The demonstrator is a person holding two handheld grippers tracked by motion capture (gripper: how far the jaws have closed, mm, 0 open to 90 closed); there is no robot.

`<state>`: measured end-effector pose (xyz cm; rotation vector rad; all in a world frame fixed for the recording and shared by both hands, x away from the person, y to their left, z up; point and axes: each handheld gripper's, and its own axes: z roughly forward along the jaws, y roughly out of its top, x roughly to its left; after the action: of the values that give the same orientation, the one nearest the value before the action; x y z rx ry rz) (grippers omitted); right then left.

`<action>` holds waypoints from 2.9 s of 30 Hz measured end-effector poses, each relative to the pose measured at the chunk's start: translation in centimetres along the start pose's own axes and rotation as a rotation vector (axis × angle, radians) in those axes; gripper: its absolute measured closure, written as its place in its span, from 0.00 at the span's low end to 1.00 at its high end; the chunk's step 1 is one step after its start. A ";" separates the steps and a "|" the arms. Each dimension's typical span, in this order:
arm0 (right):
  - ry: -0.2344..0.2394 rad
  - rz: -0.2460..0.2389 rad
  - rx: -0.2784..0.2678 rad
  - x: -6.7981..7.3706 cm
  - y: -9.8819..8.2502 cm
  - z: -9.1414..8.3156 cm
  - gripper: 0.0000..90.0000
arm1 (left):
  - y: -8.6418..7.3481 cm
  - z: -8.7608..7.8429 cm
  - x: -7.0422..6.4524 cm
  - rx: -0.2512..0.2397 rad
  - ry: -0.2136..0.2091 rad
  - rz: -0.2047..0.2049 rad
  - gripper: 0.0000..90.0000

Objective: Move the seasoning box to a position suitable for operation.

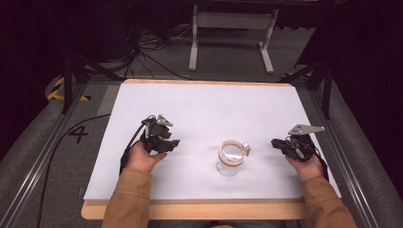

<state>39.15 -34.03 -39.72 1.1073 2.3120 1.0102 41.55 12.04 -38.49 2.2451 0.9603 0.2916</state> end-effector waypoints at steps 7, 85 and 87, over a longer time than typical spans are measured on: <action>0.048 -0.047 -0.004 1.6 0.6 -0.6 0.95 | 0.6 -1.3 -0.4 -0.029 -0.002 -0.019 0.64; 0.079 -0.136 -0.055 4.5 1.6 1.1 0.99 | 1.7 0.9 -6.0 -0.105 -0.135 0.064 0.95; 0.082 -0.130 -0.050 4.7 1.3 0.9 0.99 | 2.3 2.2 -6.7 -0.119 -0.132 0.067 0.95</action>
<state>37.46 -29.32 -39.51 0.8998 2.3743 1.0762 39.05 5.11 -38.27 2.1618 0.7794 0.2209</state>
